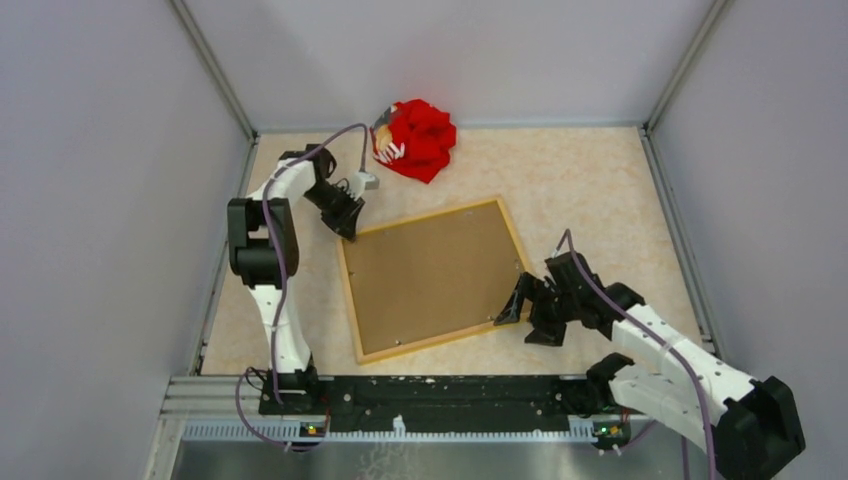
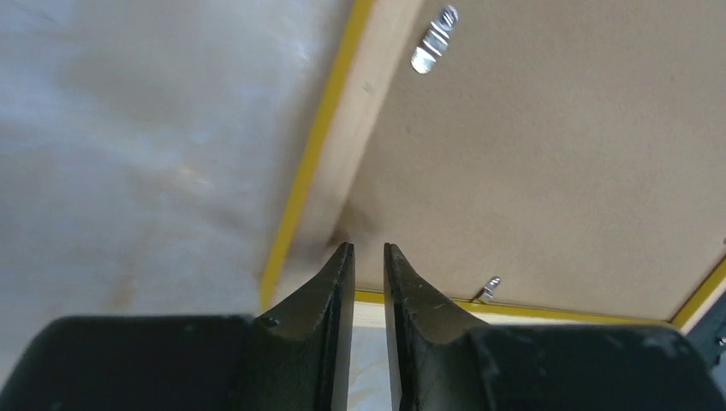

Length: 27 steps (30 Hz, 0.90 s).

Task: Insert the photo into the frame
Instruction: Adjust the photo frame at the center of the board.

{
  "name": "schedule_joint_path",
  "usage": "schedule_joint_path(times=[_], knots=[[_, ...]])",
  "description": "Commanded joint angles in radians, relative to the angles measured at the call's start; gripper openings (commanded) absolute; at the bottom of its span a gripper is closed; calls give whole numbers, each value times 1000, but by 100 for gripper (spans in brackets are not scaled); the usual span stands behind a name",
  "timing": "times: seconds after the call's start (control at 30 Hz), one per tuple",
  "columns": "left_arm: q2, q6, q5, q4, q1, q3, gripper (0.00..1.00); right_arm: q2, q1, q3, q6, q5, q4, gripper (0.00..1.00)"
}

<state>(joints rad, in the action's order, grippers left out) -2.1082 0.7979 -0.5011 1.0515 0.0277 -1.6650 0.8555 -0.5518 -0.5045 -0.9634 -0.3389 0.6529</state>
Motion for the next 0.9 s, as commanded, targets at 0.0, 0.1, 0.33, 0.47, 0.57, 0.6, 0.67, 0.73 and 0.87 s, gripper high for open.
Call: schedule_joint_path(times=[0.0,0.1,0.33,0.47,0.57,0.6,0.67,0.73,0.87], knots=[[38,50,0,41,-1,109,25,73,-13,2,2,32,-47,89],[60,70,-25,47,0,167,24,162,-12,-17,28,75,-99,89],[94,151,-94,127,-2,237,24,301,100,-77,116,108,-202,90],[113,184,-143,199,-14,199,25,323,203,-121,180,115,-210,90],[127,117,-162,175,-22,104,30,344,240,-148,194,101,-220,90],[129,64,-147,130,-49,75,32,351,242,-156,197,94,-221,89],[121,-18,-102,35,-63,22,34,356,243,-158,196,73,-225,89],[96,-95,-38,-57,-72,-10,35,340,231,-157,188,51,-219,86],[17,-128,4,-63,-106,-65,36,267,105,-223,193,79,-162,83]])
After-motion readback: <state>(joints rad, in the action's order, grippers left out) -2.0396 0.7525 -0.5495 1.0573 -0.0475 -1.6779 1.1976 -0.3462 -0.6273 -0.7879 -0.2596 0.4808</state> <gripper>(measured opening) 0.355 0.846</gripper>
